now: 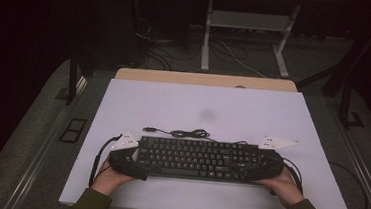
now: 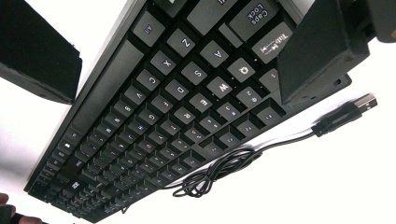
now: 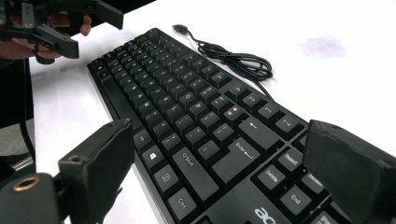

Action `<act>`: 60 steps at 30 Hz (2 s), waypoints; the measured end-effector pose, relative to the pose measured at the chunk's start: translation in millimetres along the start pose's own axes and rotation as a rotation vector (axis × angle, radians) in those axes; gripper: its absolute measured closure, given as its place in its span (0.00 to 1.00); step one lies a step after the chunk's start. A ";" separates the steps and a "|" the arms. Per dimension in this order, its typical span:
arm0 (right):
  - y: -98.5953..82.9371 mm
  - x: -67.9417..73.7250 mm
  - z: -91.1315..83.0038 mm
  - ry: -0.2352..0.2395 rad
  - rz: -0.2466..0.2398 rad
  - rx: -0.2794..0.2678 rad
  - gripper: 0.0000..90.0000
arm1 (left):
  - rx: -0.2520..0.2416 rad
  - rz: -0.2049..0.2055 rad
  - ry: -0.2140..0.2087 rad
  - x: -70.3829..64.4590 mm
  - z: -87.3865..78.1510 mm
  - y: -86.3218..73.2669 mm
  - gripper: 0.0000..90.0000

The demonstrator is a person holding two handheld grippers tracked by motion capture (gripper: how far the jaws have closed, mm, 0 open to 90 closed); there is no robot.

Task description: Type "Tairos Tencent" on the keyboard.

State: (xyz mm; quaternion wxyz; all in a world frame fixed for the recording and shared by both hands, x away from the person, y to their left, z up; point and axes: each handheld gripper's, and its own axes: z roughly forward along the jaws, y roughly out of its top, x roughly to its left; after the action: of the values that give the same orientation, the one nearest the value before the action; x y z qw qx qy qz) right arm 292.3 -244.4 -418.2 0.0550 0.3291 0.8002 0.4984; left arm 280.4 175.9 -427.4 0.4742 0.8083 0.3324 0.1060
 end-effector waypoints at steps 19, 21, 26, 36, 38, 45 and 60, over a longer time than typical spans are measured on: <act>7.2 2.9 12.0 0.020 0.000 0.008 0.10 | -0.005 0.000 -0.001 -0.6 -0.7 0.4 0.00; 7.5 3.1 13.5 0.019 -0.003 0.009 0.10 | -0.004 -0.002 -0.003 -0.7 -0.4 0.3 0.00; 9.5 3.1 17.6 0.025 -0.002 0.013 0.10 | -0.005 -0.002 -0.004 -0.8 -0.6 0.2 0.00; 12.1 5.2 29.4 0.040 -0.014 0.029 0.19 | -0.002 0.001 -0.009 -1.1 -0.1 0.5 0.00; 13.0 5.6 31.7 0.042 -0.016 0.032 0.21 | -0.001 0.000 -0.008 -1.0 0.1 0.4 0.00; 14.5 6.8 36.9 0.051 -0.023 0.042 0.31 | 0.002 0.000 -0.010 -0.8 0.8 0.1 0.00; 11.8 8.2 39.5 0.066 -0.054 0.098 0.66 | 0.003 0.000 -0.006 -0.2 0.7 -0.6 0.00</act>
State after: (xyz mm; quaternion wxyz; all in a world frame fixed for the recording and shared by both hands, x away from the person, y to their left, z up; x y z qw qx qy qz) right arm 307.9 -206.1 -426.1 0.0258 0.2932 0.8335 0.4676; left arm 280.3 175.5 -428.2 0.4740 0.8094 0.3310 0.1029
